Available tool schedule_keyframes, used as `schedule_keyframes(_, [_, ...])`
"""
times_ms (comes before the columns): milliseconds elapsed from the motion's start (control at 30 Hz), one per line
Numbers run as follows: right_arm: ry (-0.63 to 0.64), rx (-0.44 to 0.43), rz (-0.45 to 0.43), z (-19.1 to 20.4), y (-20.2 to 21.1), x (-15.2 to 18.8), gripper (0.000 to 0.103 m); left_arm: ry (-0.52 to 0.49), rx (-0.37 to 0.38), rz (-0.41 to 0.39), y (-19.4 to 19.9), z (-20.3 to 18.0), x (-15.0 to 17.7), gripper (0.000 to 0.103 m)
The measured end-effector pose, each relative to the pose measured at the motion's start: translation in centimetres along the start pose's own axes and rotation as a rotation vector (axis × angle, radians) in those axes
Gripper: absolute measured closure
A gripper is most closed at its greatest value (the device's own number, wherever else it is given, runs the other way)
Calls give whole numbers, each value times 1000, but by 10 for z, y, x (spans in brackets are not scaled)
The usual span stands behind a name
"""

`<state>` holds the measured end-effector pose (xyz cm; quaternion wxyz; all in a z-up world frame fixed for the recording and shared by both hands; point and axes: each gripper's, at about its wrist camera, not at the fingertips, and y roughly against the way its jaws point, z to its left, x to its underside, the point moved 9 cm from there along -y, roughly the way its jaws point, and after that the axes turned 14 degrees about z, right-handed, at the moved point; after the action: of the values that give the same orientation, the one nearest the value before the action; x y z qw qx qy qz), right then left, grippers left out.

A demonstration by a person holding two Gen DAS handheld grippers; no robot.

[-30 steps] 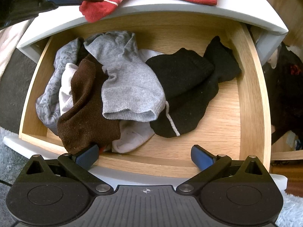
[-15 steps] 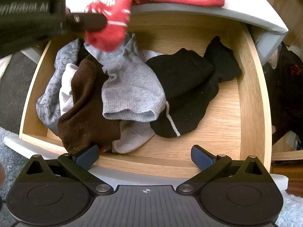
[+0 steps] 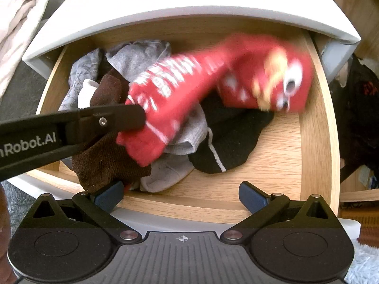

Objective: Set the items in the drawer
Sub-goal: 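Lift the red sock with the left tool and carry it over the drawer, then lower the red sock into the drawer and open the left tool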

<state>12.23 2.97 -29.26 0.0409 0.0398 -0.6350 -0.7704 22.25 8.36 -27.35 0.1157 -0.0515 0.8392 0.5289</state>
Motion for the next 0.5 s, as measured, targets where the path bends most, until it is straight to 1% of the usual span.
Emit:
schedule_keyframes(100, [0, 0, 0, 0, 0, -1, 1, -11, -20, -4, -2, 0, -1, 96])
schedule_keyframes(233, [0, 0, 0, 0, 0, -1, 1, -46, -81, -26, -2, -2, -4, 95])
schedule_keyframes(367, [0, 0, 0, 0, 0, 0, 1, -54, -112, -49, 1, -4, -7, 94])
schedule_keyframes(433, [1, 1, 0, 0, 0, 0, 0, -56, -137, -64, 6, -3, -9, 89])
schedule_keyframes(467, [1, 1, 0, 0, 0, 0, 0, -53, -156, -69, 7, -1, -10, 79])
schedule_keyframes(500, [0, 1, 0, 0, 0, 0, 0, -50, -176, -73, 9, 0, -12, 67])
